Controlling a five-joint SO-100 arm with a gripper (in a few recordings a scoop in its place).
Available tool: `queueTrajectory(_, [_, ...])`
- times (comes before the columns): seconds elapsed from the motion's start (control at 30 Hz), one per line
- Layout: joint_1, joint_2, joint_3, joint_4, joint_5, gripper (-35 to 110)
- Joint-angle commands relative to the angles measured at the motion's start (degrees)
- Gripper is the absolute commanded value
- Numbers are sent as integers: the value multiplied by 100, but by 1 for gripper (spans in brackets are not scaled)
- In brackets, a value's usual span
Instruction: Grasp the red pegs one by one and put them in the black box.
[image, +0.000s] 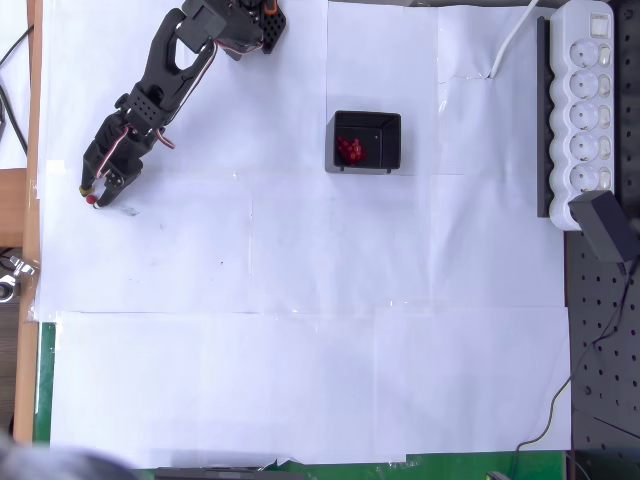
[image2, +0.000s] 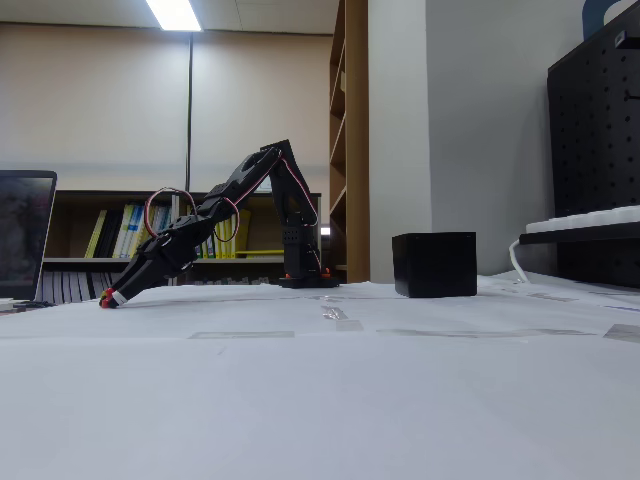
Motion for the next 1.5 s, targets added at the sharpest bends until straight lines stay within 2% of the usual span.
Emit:
queueTrajectory(0.0, [105, 70, 123, 9, -53, 8])
queueTrajectory(0.4, [105, 44, 299, 343, -105, 0])
queueTrajectory(0.5, [79, -114, 562, 1529, -35, 0])
queueTrajectory(0.67, [-149, -888, 1617, 5080, 35, 0])
queueTrajectory(0.8, [-668, -1986, 1802, 7031, -62, 0])
queueTrajectory(0.93, [-1644, -3322, 1969, 8578, -501, 0])
queueTrajectory(1.13, [-3779, -5309, 2839, 10169, -1591, 0])
queueTrajectory(1.33, [-6855, -5854, 2830, 10468, -3349, 0])
queueTrajectory(1.47, [-7778, -5379, 2232, 9729, -4228, 0])
